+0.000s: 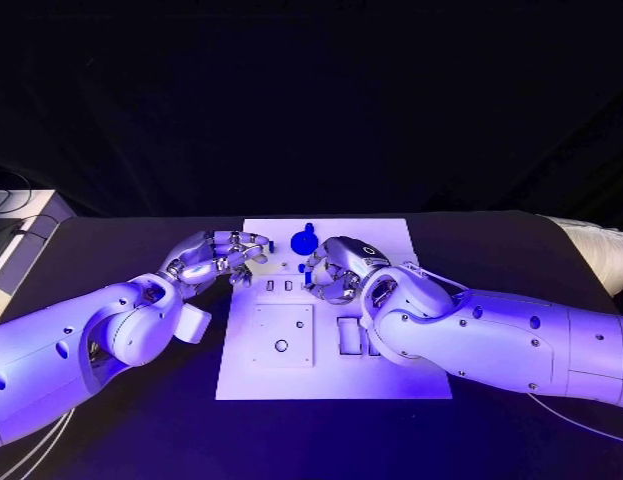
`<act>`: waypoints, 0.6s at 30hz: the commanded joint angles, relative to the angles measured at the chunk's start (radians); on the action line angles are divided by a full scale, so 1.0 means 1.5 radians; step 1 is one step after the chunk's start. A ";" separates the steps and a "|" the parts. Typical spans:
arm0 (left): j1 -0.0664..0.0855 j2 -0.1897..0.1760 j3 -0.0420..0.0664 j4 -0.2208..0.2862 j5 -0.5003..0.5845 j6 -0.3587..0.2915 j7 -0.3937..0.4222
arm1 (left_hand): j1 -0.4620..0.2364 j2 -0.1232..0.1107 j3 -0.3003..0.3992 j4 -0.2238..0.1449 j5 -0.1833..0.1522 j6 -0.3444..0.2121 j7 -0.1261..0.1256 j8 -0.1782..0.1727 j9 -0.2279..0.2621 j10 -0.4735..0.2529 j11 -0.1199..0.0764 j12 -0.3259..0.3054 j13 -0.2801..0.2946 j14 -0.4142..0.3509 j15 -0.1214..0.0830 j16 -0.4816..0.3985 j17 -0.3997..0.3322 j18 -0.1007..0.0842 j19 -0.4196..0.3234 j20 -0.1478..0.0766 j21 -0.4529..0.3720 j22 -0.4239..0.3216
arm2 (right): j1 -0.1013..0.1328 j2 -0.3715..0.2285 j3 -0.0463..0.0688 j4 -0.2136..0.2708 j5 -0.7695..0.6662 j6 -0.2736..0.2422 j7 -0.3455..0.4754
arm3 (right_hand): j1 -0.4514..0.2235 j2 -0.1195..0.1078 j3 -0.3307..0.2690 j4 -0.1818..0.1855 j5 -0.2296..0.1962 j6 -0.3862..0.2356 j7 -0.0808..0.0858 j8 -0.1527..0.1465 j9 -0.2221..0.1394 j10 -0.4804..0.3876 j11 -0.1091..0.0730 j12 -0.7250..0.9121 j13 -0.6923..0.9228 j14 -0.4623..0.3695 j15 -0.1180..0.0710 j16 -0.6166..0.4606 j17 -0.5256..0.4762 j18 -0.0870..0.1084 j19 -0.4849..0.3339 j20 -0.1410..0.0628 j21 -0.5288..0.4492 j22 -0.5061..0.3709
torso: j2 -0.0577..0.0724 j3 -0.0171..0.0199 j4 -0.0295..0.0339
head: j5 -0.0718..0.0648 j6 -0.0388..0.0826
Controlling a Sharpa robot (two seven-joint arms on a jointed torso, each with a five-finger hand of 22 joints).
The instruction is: Assemble the parts on the task board
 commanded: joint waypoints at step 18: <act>-0.001 0.002 0.001 -0.001 -0.006 0.000 -0.004 | 0.007 0.004 -0.005 0.002 0.002 0.000 -0.004 0.004 0.002 -0.013 0.000 0.018 0.012 0.011 -0.001 0.012 0.014 0.001 0.009 -0.001 0.013 0.015 | -0.005 0.018 0.000 -0.047 -0.024 0.002 0.007 | -0.006 -0.002 0.002 0.002 0.002 0.002 0.001 0.002 0.001 0.071 -0.003 0.001 0.176 0.069 -0.001 0.003 0.176 -0.004 0.021 -0.004 -0.002 0.113 | 0.000 0.0000 -0.0001 | 0.002 -0.004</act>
